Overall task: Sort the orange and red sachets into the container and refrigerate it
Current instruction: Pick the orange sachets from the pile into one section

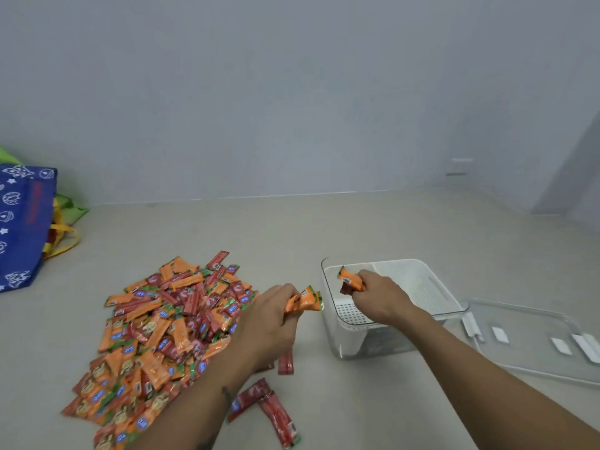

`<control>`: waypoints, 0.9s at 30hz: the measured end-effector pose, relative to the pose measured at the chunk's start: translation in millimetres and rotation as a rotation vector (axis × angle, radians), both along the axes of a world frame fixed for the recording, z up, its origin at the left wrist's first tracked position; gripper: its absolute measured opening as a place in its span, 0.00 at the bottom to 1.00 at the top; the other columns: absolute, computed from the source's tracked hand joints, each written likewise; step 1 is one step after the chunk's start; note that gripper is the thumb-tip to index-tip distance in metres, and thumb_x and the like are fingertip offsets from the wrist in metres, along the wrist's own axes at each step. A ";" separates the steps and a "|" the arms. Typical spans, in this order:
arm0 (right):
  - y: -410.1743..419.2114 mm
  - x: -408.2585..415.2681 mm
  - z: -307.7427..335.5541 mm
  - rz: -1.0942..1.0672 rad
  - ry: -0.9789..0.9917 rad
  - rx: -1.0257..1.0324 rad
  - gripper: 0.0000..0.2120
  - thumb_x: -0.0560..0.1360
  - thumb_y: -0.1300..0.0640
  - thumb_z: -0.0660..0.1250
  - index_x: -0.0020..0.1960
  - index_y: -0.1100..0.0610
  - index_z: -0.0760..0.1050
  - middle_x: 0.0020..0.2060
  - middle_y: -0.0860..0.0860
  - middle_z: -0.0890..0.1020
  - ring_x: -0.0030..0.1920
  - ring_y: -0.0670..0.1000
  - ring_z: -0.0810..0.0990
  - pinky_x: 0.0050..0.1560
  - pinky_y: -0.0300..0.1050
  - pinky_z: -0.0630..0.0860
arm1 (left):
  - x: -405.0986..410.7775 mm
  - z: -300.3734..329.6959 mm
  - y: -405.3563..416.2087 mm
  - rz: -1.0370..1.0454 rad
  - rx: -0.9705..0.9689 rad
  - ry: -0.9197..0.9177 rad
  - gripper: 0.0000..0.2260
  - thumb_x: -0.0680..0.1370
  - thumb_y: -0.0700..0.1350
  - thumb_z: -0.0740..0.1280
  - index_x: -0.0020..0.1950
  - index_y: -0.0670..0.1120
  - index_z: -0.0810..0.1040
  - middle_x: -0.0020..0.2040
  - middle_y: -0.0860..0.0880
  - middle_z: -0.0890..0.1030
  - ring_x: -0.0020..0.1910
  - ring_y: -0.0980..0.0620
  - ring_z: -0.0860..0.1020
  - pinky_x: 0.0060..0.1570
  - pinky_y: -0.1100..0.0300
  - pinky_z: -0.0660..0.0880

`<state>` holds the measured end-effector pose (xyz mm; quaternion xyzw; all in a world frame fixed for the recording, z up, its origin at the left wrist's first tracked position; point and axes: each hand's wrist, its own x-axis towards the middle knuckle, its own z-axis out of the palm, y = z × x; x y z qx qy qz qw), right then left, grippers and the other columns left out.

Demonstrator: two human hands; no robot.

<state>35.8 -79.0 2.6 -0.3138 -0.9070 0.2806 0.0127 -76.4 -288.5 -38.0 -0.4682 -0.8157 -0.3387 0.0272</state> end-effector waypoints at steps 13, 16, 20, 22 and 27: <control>35.4 40.9 -6.4 0.418 -0.119 0.031 0.18 0.72 0.48 0.67 0.62 0.47 0.75 0.56 0.47 0.76 0.56 0.49 0.76 0.57 0.45 0.74 | 17.3 20.2 62.7 0.092 -0.094 -0.056 0.06 0.80 0.48 0.63 0.44 0.52 0.69 0.37 0.54 0.75 0.37 0.52 0.73 0.36 0.53 0.71; 30.7 46.7 -23.4 0.523 -0.203 0.297 0.15 0.72 0.51 0.64 0.58 0.50 0.74 0.54 0.51 0.78 0.55 0.56 0.78 0.52 0.49 0.75 | 19.4 28.9 85.4 0.122 -0.073 -0.067 0.04 0.80 0.48 0.63 0.45 0.51 0.71 0.39 0.52 0.76 0.39 0.49 0.74 0.37 0.52 0.71; 27.4 44.1 -40.3 0.518 -0.132 0.506 0.21 0.72 0.52 0.63 0.64 0.53 0.71 0.53 0.55 0.82 0.53 0.60 0.80 0.48 0.51 0.75 | 21.7 38.3 121.1 0.135 -0.109 -0.074 0.01 0.78 0.46 0.63 0.48 0.51 0.71 0.42 0.50 0.77 0.42 0.48 0.75 0.40 0.52 0.73; 29.4 41.5 -44.1 0.509 -0.083 0.528 0.22 0.72 0.52 0.63 0.66 0.54 0.71 0.52 0.54 0.82 0.52 0.60 0.81 0.48 0.51 0.76 | 21.7 39.7 137.8 0.138 -0.152 -0.069 0.03 0.78 0.44 0.63 0.51 0.50 0.72 0.45 0.49 0.78 0.44 0.47 0.75 0.43 0.51 0.74; 29.9 44.1 -45.7 0.497 0.009 0.477 0.13 0.73 0.52 0.66 0.56 0.54 0.74 0.48 0.54 0.83 0.48 0.59 0.82 0.45 0.49 0.75 | 13.6 24.4 164.6 0.134 -0.340 -0.131 0.14 0.77 0.48 0.67 0.62 0.52 0.72 0.57 0.50 0.75 0.55 0.48 0.75 0.53 0.53 0.74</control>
